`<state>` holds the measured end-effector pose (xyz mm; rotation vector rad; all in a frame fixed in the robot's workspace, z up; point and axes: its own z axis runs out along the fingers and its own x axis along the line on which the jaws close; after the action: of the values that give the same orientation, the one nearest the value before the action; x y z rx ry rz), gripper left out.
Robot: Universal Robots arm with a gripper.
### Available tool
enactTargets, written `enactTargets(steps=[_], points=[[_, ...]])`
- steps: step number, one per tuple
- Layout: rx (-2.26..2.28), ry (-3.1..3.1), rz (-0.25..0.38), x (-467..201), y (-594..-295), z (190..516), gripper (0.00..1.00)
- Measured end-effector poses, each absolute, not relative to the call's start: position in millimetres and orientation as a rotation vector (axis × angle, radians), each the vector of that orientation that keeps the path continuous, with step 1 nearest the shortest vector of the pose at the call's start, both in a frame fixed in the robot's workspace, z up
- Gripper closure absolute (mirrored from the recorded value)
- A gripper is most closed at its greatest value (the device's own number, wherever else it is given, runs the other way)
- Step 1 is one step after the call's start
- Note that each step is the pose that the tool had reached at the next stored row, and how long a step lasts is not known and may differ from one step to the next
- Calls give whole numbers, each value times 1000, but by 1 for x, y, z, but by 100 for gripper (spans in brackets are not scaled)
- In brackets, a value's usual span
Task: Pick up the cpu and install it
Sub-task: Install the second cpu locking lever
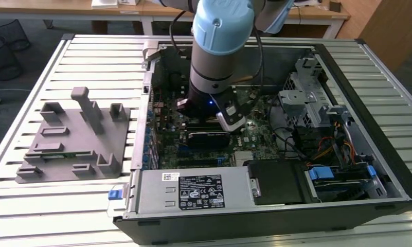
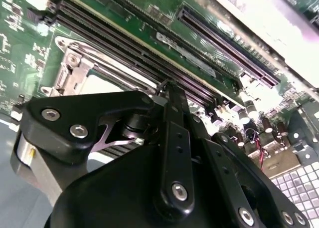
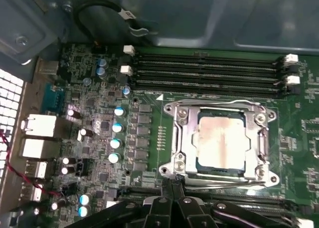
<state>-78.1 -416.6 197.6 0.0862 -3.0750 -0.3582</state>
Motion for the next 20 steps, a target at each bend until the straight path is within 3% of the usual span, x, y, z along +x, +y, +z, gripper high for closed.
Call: enactTargets(steps=[9, 20], points=[[88, -3069, -422, -80, -416, 191, 89], [88, -3068, -427, -86, -409, 190, 89]])
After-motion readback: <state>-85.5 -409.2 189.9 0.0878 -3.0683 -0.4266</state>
